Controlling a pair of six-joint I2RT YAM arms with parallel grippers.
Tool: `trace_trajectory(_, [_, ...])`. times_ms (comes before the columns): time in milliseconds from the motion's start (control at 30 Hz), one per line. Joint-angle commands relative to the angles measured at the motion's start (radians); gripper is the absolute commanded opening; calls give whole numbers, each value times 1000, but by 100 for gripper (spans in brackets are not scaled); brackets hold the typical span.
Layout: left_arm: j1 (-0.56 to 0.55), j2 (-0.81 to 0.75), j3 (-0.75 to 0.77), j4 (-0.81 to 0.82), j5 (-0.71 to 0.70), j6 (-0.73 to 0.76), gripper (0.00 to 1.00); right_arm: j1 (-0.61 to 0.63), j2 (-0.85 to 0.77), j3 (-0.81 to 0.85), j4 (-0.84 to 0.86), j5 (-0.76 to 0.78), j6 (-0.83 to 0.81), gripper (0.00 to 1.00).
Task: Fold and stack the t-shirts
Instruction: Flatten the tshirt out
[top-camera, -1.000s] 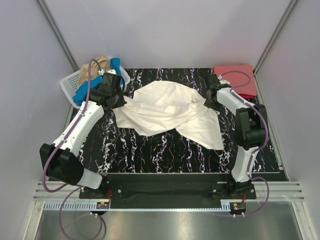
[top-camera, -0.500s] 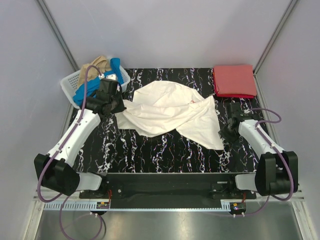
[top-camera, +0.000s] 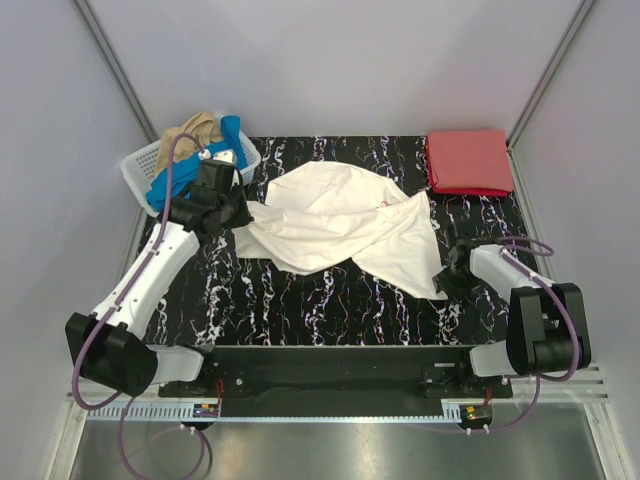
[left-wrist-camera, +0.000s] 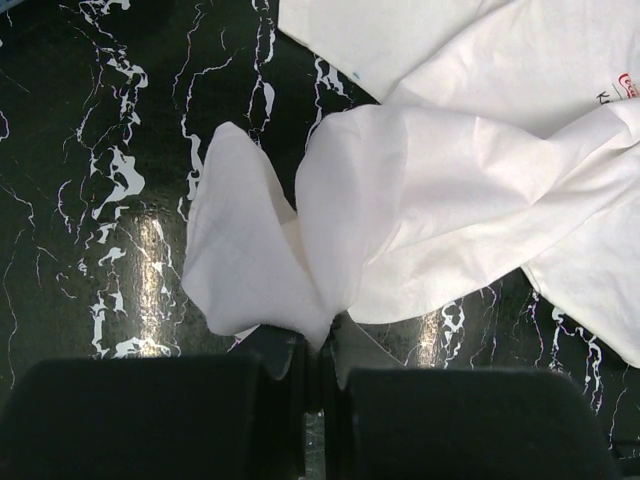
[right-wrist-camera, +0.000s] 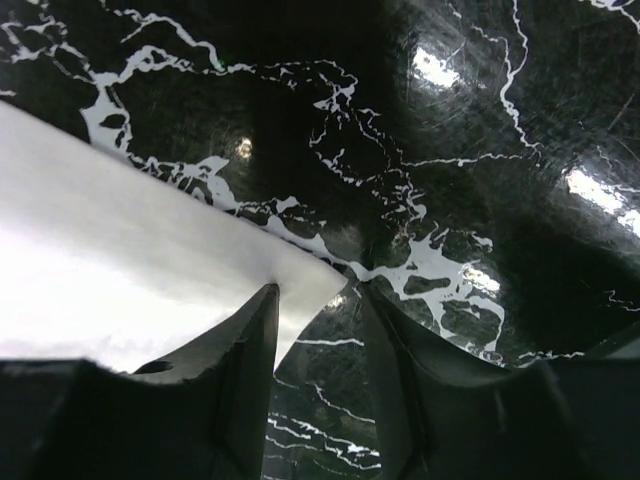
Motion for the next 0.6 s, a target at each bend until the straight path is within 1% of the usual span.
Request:
trace_trajectory(0, [-5,-36,-6,55,23,18,0,3,31,-23,75,55,44,45])
trace_trajectory(33, [-3,-34,-6,57,28,20,0,3,39,-27,83,59,45,41])
trace_trajectory(67, [-3,-32,-3,57,30,20,0,3,48,-30,86,64,44,33])
trace_trajectory(133, [-5,-35,2,57,30,24,0,3,40,-36,86,78,27,8])
trace_trajectory(167, [-5,-39,5,55,27,24,0,3,28,-36,83,84,13,0])
trace_trajectory(200, [-3,-52,9,55,27,26,0,2,8,-33,75,98,-5,0])
trace_trajectory(267, [-3,-71,17,51,33,21,0,3,-81,-5,39,131,-68,0])
trace_trajectory(300, [-5,-92,35,43,36,15,0,2,-119,9,20,162,-79,0])
trace_trajectory(333, [-8,-101,46,39,45,4,0,3,-195,45,-20,226,-94,0])
trace_trajectory(400, [-25,-121,93,13,56,-6,0,3,-266,100,-66,280,-114,0])
trace_trajectory(433, [-32,-124,110,0,56,-9,0,3,-327,160,-108,288,-126,0])
trace_trajectory(500, [-45,-135,155,-36,59,-14,0,3,-403,217,-138,287,-134,0])
trace_trajectory(567, [-48,-143,184,-59,76,-19,0,3,-446,278,-153,274,-149,0])
